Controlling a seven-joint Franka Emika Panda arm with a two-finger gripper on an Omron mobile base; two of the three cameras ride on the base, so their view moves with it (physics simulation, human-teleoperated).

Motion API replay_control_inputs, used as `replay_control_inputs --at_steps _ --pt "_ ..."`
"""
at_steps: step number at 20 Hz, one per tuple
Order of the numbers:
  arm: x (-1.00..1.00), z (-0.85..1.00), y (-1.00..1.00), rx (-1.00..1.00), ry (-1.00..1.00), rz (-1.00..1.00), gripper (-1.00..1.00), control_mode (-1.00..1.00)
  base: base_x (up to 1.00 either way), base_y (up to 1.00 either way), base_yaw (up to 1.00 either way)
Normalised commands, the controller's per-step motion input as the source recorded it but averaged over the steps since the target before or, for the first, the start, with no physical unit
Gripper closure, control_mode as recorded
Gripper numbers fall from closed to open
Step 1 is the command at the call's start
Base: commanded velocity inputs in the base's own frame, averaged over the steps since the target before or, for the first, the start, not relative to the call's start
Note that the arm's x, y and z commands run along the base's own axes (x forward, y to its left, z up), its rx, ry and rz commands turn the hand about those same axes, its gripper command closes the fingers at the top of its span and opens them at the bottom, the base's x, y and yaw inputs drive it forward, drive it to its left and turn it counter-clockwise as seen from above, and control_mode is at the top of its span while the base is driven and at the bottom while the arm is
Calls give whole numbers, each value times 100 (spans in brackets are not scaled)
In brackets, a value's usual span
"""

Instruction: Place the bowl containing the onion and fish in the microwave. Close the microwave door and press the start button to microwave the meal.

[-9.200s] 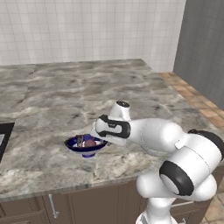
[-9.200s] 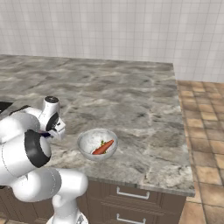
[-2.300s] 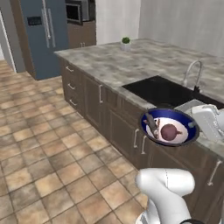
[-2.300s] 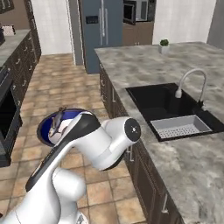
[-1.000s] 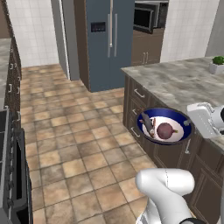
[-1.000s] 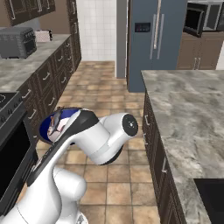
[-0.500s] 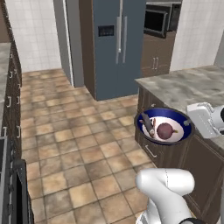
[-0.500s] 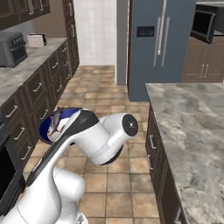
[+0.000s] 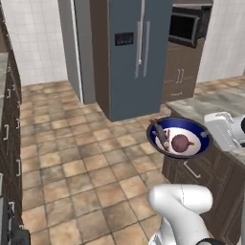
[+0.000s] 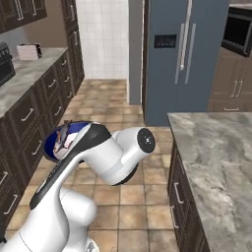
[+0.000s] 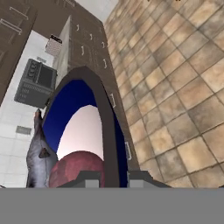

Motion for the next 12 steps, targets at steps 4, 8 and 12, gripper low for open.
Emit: replay_control_inputs --at_steps 4,8,12 --pt "0 0 0 0 0 0 100 100 100 32 -5" --pt "0 0 0 0 0 0 100 100 100 31 -8" --pt "0 0 0 0 0 0 100 100 100 34 -14"
